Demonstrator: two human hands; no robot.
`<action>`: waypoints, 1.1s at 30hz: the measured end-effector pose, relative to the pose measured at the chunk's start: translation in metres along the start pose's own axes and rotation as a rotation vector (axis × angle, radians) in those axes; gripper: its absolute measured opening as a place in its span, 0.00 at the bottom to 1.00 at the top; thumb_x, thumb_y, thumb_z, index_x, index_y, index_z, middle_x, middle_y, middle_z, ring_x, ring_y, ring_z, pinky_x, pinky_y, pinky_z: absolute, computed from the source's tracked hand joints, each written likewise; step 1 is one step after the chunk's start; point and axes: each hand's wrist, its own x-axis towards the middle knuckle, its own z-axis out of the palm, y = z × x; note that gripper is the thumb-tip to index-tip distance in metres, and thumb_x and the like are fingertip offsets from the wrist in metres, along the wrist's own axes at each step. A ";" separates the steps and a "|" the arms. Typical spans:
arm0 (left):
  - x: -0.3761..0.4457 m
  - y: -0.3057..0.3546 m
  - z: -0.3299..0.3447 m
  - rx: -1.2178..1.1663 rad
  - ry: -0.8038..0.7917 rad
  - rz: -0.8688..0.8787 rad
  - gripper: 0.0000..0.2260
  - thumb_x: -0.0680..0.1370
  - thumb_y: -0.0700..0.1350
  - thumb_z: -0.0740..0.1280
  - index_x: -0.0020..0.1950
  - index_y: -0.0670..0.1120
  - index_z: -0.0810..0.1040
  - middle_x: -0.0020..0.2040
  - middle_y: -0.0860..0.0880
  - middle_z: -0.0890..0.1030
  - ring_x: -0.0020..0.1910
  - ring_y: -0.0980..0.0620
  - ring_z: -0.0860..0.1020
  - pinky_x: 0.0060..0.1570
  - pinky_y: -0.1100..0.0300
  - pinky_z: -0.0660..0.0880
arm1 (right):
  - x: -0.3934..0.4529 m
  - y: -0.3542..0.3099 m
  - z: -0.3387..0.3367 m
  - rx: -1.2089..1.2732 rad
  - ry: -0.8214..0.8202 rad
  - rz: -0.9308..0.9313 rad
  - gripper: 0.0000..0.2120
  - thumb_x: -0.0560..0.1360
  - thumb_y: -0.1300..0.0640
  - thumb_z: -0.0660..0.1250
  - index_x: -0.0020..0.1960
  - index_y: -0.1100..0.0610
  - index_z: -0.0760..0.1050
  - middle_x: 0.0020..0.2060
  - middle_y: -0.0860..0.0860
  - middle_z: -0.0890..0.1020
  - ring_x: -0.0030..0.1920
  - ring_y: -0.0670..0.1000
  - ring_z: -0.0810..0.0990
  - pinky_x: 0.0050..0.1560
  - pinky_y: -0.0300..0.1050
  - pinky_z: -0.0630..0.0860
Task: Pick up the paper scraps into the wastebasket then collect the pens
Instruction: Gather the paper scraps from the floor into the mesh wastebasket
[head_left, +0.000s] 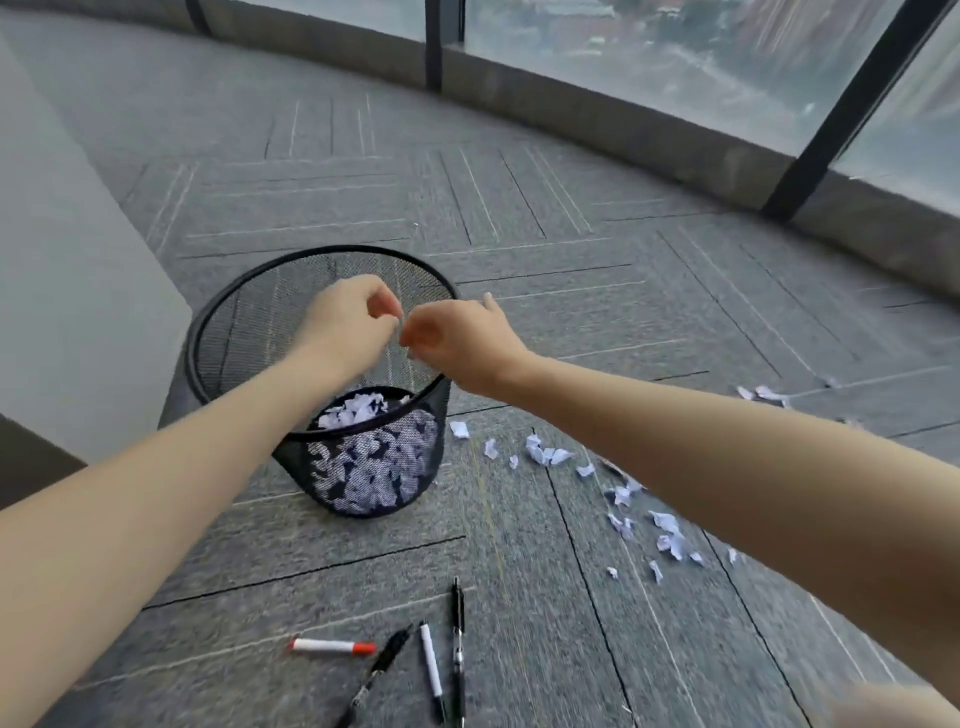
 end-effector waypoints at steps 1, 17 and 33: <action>0.000 0.018 0.006 -0.030 -0.024 0.075 0.09 0.74 0.35 0.62 0.43 0.48 0.77 0.41 0.47 0.79 0.43 0.46 0.77 0.45 0.57 0.73 | -0.007 0.005 -0.011 0.016 0.025 0.015 0.06 0.74 0.57 0.64 0.47 0.52 0.79 0.45 0.46 0.83 0.51 0.50 0.79 0.70 0.62 0.54; -0.137 0.148 0.336 0.442 -0.989 0.502 0.15 0.79 0.44 0.59 0.64 0.40 0.68 0.64 0.41 0.69 0.63 0.42 0.69 0.59 0.48 0.71 | -0.282 0.332 -0.042 0.339 0.197 0.937 0.07 0.74 0.65 0.62 0.46 0.57 0.77 0.40 0.51 0.81 0.38 0.49 0.78 0.47 0.45 0.75; -0.101 0.251 0.488 0.621 -1.083 0.445 0.35 0.76 0.30 0.57 0.76 0.42 0.40 0.76 0.43 0.38 0.76 0.43 0.41 0.70 0.50 0.61 | -0.298 0.511 -0.085 0.274 0.508 0.987 0.09 0.76 0.61 0.59 0.53 0.56 0.75 0.53 0.53 0.74 0.50 0.49 0.74 0.52 0.47 0.74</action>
